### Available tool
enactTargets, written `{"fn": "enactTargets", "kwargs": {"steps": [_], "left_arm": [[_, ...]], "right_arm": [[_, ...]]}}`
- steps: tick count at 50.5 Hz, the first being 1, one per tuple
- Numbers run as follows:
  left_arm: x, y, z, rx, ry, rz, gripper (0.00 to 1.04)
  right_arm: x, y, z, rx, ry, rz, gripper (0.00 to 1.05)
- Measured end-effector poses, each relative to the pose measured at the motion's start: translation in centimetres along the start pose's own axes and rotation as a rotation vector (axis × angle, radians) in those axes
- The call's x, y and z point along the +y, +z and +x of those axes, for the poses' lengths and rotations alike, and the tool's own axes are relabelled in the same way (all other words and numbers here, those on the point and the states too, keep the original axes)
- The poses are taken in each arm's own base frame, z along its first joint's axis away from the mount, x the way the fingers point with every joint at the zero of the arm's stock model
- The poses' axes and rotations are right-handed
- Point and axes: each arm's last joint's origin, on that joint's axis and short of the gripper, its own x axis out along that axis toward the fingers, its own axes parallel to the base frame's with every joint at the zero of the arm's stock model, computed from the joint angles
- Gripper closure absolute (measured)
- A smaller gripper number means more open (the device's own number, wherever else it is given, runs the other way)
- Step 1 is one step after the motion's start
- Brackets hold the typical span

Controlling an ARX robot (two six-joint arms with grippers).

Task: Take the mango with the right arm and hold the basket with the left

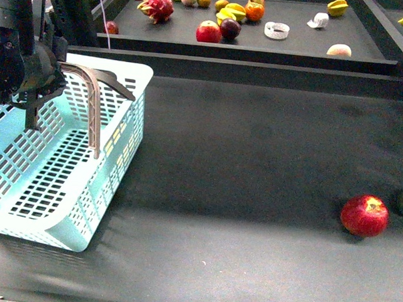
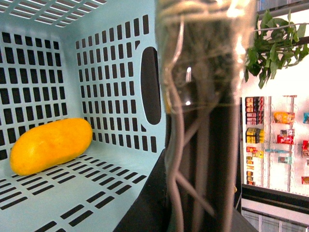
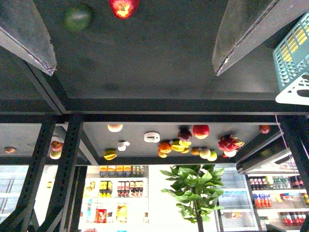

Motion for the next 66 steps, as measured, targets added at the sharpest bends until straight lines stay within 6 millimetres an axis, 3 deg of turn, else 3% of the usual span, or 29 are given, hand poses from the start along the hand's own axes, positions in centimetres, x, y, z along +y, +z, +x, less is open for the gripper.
{"fn": "enactTargets", "kwargs": {"steps": [11,23,32,40,52,66], "left_arm": [[0.1,0.2,0.3,-0.012,0.028,-0.026,0.99],[0.5,0.2,0.0,0.005,0.033,-0.010,0.63],[0.0,0.9,-1.8,0.024,-0.021,0.054,0.34],[0.1,1.5,-4.2,0.024,-0.056,0.233,0.07],[2.2,3.6,-8.5,-0.018,-0.056,0.507,0.08],[4.5,10.6,-14.5,-0.184,-0.013,0.533,0.08]], "right_arm": [[0.0,0.0,0.0,0.000,0.000,0.000,0.08],[0.0,0.0,0.0,0.000,0.000,0.000,0.08],[0.0,0.0,0.0,0.000,0.000,0.000,0.08],[0.0,0.0,0.0,0.000,0.000,0.000,0.08],[0.0,0.0,0.0,0.000,0.000,0.000,0.08],[0.0,0.0,0.0,0.000,0.000,0.000,0.08]]}}
